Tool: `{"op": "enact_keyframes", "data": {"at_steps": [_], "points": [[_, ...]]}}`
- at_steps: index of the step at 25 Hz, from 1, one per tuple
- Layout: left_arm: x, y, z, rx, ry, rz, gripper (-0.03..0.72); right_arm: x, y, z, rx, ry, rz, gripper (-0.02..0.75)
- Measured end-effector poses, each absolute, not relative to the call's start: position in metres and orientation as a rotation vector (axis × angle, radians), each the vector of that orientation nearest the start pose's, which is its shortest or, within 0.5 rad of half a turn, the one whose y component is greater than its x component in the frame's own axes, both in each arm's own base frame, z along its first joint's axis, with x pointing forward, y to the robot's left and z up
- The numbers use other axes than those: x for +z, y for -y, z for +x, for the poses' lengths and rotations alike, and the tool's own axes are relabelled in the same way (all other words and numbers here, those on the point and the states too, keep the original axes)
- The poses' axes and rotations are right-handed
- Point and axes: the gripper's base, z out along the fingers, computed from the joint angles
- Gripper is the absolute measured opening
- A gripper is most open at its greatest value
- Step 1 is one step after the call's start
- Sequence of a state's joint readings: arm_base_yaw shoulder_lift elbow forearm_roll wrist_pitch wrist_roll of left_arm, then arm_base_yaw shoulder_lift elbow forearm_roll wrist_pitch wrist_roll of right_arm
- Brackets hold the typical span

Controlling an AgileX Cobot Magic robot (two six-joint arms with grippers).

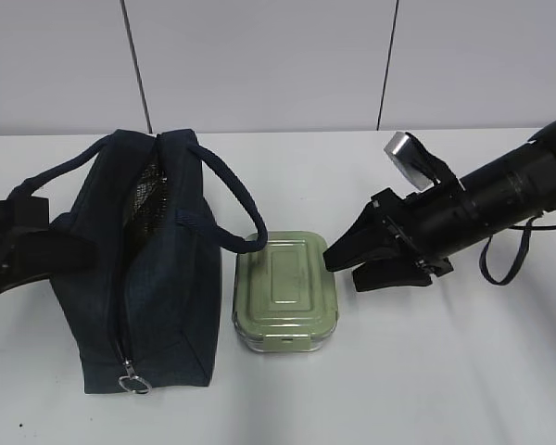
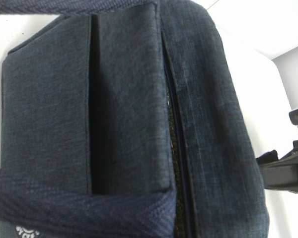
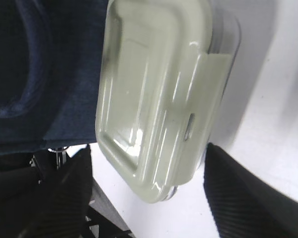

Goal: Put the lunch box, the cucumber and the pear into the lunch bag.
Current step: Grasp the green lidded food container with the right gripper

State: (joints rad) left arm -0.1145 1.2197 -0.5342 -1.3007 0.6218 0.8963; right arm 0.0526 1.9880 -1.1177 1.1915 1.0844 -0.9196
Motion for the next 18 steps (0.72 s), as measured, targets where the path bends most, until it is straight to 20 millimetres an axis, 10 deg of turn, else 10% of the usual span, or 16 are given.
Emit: {"op": "enact_keyframes", "data": {"at_steps": [18], "points": [[0.226,0.075,0.205,-0.935,-2.368,0.018,-0.019,0.131,-0.121,0.363,1.255,-2.606,-0.267,0.599]]}}
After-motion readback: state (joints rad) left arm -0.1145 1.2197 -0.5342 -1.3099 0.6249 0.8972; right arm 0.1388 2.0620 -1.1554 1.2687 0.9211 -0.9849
